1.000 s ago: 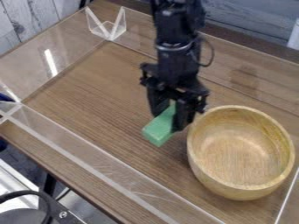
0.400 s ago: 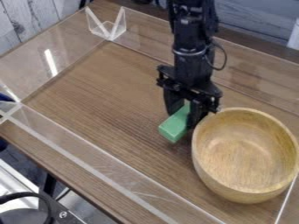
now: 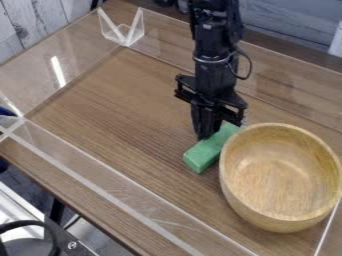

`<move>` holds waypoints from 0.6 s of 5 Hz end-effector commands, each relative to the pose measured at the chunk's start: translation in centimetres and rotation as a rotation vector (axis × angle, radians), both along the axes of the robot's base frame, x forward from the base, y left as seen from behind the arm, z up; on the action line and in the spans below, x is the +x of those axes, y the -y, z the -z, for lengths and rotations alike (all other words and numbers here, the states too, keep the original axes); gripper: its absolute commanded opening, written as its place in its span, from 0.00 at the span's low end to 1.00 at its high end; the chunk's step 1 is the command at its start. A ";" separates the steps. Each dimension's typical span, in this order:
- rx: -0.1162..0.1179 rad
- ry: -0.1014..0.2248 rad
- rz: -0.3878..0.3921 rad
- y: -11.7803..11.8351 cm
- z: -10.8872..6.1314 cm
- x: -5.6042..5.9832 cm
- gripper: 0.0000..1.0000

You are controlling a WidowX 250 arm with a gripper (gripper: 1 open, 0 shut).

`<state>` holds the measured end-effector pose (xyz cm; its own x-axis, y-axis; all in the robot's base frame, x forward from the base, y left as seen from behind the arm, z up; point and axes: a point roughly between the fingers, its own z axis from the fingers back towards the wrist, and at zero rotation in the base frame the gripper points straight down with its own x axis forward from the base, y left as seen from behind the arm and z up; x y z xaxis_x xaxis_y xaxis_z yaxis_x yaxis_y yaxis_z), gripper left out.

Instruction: Remove the green block from inside the brown bowl and put it on the table

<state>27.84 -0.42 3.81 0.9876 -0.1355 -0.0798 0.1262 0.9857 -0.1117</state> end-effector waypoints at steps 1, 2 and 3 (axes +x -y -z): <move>-0.036 0.047 -0.002 -1.0 -1.9 1.0 0.00; -0.078 0.047 -0.018 -3.0 -2.6 0.8 0.00; -0.062 0.028 -0.092 -6.3 -3.2 1.1 0.00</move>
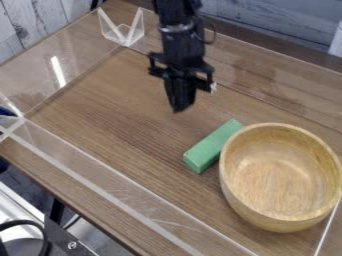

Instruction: Remove the green block from inside the brown bowl and put it on the table

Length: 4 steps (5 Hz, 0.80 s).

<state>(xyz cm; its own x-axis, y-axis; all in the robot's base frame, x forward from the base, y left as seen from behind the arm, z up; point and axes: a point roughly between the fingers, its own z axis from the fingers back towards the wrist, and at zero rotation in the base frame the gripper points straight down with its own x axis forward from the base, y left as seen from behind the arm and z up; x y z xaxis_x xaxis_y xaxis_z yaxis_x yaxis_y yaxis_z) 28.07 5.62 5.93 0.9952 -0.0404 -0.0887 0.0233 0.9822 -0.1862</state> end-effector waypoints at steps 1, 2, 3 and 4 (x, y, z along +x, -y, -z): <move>0.034 0.016 -0.046 -2.0 -1.9 1.6 0.00; 0.059 -0.003 -0.081 -3.1 -0.8 1.0 0.00; 0.079 -0.023 -0.109 -3.8 0.1 0.7 0.00; 0.037 -0.015 -0.107 -5.0 1.1 0.4 0.00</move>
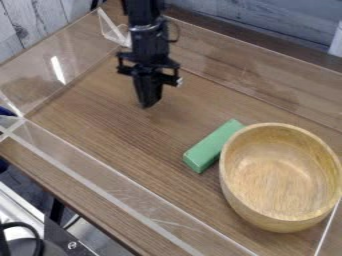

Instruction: Remove the green block from inside the brown bowl and put it on the table

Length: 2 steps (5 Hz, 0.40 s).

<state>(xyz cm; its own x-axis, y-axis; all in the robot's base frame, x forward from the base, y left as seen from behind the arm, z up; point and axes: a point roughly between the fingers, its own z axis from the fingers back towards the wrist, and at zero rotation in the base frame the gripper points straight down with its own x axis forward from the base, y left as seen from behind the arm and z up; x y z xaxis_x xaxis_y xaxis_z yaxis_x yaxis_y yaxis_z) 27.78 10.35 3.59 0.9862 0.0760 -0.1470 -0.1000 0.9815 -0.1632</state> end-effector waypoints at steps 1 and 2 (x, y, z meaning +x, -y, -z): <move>-0.034 0.068 0.009 -1.8 -0.2 0.1 0.00; -0.088 0.100 0.015 -2.8 0.3 -0.1 0.00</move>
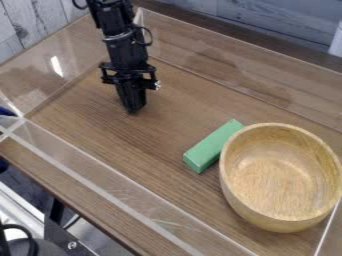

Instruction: Remove the green block from inside the brown bowl and put it on the table

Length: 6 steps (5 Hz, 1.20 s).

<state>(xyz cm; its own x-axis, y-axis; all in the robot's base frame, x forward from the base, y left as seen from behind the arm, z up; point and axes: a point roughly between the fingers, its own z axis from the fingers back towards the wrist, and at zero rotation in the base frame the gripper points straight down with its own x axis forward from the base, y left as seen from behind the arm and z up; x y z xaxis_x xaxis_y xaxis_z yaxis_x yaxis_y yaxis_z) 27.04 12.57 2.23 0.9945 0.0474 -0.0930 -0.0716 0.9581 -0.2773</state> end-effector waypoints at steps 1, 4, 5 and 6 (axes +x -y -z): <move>0.009 0.043 0.005 -0.8 -1.6 0.1 1.00; -0.023 0.062 -0.014 -1.2 -4.4 -1.0 1.00; -0.009 0.066 -0.009 -0.9 -5.8 -0.2 1.00; 0.003 0.050 -0.006 -0.7 -5.6 0.7 0.00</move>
